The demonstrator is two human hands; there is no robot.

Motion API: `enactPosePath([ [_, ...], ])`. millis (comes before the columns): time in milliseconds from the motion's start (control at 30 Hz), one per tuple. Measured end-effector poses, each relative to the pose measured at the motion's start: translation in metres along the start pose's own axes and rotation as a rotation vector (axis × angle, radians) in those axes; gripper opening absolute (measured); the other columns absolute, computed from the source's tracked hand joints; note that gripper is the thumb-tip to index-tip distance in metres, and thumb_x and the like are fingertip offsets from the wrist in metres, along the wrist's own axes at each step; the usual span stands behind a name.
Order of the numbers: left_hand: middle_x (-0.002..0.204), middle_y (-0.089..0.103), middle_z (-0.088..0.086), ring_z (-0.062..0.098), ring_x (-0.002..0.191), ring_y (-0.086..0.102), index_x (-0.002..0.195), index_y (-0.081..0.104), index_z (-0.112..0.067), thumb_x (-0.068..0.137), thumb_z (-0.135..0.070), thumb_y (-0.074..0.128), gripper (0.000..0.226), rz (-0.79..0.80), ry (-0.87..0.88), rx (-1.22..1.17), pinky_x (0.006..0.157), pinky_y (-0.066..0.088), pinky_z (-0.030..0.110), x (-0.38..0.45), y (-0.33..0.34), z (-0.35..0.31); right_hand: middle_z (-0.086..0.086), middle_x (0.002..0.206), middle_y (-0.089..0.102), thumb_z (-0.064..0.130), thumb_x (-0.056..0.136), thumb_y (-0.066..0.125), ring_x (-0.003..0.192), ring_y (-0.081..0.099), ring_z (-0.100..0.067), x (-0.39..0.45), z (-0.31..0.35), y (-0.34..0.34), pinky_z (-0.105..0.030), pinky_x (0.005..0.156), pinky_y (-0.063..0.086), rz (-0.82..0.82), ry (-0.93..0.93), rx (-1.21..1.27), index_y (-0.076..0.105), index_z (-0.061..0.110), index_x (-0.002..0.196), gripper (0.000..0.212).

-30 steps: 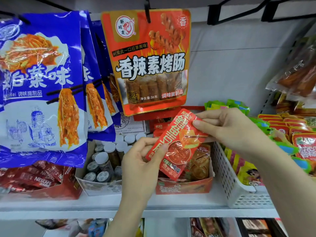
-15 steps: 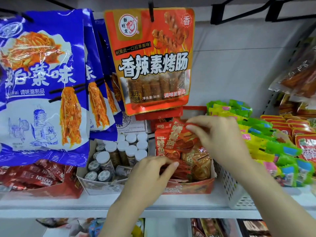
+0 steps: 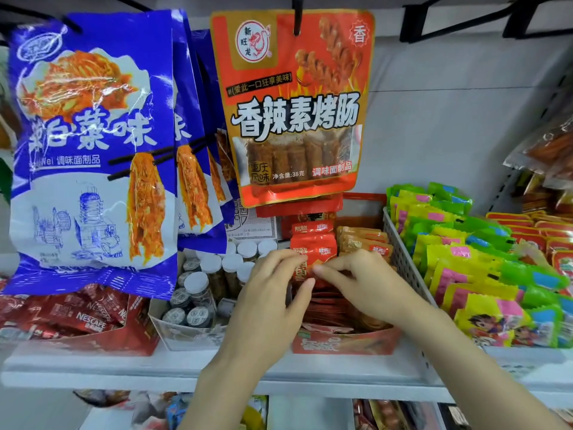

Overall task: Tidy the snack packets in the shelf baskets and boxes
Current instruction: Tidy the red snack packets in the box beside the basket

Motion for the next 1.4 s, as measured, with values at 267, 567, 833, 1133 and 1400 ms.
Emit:
enactPosePath([
  [267, 0.112, 0.063, -0.018, -0.003, 0.104, 0.054, 0.118, 0.067, -0.026, 0.101, -0.04, 0.044, 0.032, 0.16, -0.02, -0.009, 0.091, 0.045, 0.022, -0.003, 0.006, 0.007, -0.002, 0.105, 0.071, 0.018, 0.086, 0.073, 0.09, 0.067, -0.016, 0.006, -0.006, -0.012, -0.037, 0.088, 0.055, -0.355, 0.061, -0.076, 0.073, 0.015, 0.113, 0.027],
  [567, 0.107, 0.064, -0.019, -0.003, 0.096, 0.054, 0.113, 0.069, -0.027, 0.1, -0.039, 0.047, 0.029, 0.165, -0.019, -0.034, 0.083, 0.045, 0.018, -0.004, 0.004, 0.009, 0.004, 0.096, 0.068, 0.02, 0.079, 0.079, 0.082, 0.065, -0.012, 0.01, -0.008, 0.001, -0.035, 0.08, 0.057, -0.338, 0.048, -0.099, 0.072, 0.019, 0.111, 0.033],
  [833, 0.105, 0.065, -0.02, -0.002, 0.097, 0.056, 0.112, 0.07, -0.027, 0.1, -0.038, 0.049, 0.026, 0.166, -0.052, -0.089, 0.082, 0.045, 0.019, -0.003, 0.003, 0.012, 0.006, 0.093, 0.066, 0.024, 0.081, 0.078, 0.084, 0.062, -0.01, 0.006, -0.006, 0.001, -0.026, 0.083, 0.051, -0.358, 0.012, -0.064, 0.077, 0.016, 0.092, 0.014],
  [1133, 0.086, 0.068, -0.02, -0.004, 0.082, 0.06, 0.102, 0.07, -0.032, 0.094, -0.049, 0.052, 0.026, 0.149, -0.138, -0.184, 0.069, 0.044, 0.015, -0.002, -0.005, 0.012, 0.012, 0.072, 0.074, 0.021, 0.082, 0.075, 0.064, 0.068, -0.001, 0.001, 0.022, -0.073, -0.017, 0.061, 0.054, -0.556, 0.011, 0.488, 0.072, 0.031, 0.079, 0.011],
  [1400, 0.103, 0.074, -0.013, 0.003, 0.1, 0.068, 0.102, 0.072, -0.043, 0.08, -0.061, 0.062, 0.03, 0.097, -0.28, -0.816, 0.087, 0.053, 0.021, 0.004, -0.018, -0.011, -0.005, 0.081, 0.077, 0.016, 0.08, 0.076, 0.077, 0.072, -0.023, -0.004, 0.031, -0.071, -0.038, 0.069, 0.06, -0.479, 0.155, 0.781, 0.075, 0.014, 0.09, 0.01],
])
Point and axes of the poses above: each hand's wrist, its own x-axis towards the middle knuckle, its own y-axis out of the palm, z = x × y, the point moved 1 cm from there along x, towards the middle knuckle
